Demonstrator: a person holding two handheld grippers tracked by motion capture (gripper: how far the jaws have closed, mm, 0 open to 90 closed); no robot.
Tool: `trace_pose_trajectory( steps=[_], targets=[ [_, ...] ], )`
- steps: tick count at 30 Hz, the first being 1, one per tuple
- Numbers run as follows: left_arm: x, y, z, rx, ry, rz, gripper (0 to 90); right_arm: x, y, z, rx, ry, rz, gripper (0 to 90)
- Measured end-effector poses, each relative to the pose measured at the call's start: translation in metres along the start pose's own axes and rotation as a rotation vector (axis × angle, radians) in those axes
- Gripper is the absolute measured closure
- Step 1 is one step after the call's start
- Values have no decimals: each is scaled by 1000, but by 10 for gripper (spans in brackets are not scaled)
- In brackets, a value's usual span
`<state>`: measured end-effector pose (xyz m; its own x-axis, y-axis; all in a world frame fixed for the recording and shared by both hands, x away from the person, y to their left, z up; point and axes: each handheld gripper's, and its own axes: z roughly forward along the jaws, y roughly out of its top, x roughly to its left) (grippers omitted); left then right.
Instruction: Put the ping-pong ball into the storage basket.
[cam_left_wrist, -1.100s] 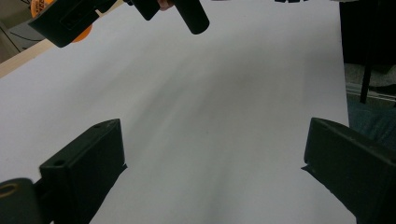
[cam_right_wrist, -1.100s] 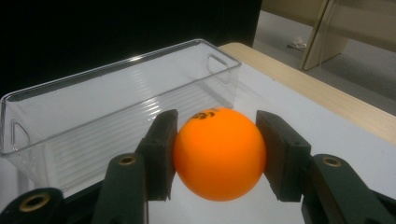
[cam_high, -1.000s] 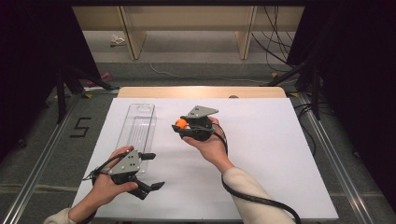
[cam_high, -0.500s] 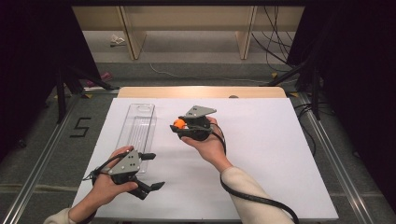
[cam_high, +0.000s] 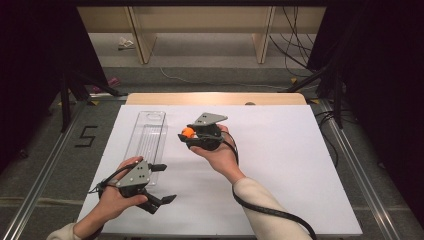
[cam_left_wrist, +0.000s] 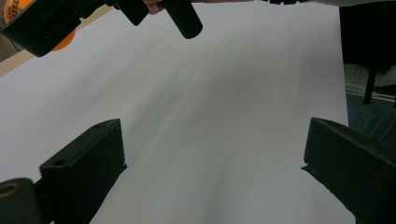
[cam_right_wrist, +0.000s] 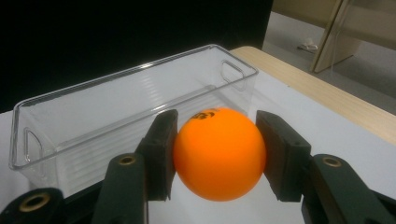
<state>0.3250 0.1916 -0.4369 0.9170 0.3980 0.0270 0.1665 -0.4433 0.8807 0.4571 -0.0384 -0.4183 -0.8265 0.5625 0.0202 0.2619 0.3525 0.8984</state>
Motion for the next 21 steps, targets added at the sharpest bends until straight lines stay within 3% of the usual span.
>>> trace_pose_trajectory(
  steps=[21],
  targets=[
    [0,0,0,1,-4,3,48,4,10,7,-1,17,-14,516]
  ],
)
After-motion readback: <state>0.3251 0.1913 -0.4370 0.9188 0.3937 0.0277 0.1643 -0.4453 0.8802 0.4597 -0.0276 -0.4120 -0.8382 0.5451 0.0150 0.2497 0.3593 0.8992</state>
